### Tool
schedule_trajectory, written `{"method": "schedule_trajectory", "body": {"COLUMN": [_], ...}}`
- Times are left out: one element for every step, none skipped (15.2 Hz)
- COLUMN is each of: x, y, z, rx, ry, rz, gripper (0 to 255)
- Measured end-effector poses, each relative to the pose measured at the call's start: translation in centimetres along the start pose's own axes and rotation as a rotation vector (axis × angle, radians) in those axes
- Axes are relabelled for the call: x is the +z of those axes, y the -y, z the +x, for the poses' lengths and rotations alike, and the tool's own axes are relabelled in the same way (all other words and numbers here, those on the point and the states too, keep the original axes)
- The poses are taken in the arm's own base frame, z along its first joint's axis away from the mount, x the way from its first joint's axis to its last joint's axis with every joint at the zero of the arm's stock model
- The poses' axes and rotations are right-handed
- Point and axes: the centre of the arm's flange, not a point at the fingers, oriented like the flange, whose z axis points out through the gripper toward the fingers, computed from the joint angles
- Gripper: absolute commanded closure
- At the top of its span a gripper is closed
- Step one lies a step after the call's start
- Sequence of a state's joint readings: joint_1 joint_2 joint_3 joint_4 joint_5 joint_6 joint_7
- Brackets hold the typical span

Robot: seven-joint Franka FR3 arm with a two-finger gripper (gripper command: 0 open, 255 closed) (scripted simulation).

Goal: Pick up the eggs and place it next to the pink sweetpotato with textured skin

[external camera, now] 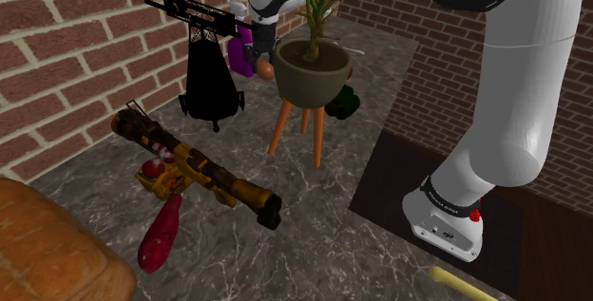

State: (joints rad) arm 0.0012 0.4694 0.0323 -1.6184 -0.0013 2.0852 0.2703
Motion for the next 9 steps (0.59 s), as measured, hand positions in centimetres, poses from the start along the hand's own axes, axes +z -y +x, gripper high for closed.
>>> {"method": "schedule_trajectory", "body": {"x": [-0.5,-1.0,-1.6,-2.1,-2.7,-3.2,-3.6,-4.2,-4.7], "y": [0.0,0.1,0.1,0.0,0.1,0.1,0.1,0.0,0.0], "z": [0.0,0.0,0.0,-0.1,-0.1,-0.1,0.0,-0.1,-0.2], "rx": [0.0,0.0,0.0,0.0,0.0,0.0,0.0,0.0,0.0], "ry": [0.0,0.0,0.0,0.0,0.0,0.0,0.0,0.0,0.0], "rz": [0.0,0.0,0.0,0.0,0.0,0.0,0.0,0.0,0.0], "gripper": [255,255,255,255,255,255,255,255,255]}}
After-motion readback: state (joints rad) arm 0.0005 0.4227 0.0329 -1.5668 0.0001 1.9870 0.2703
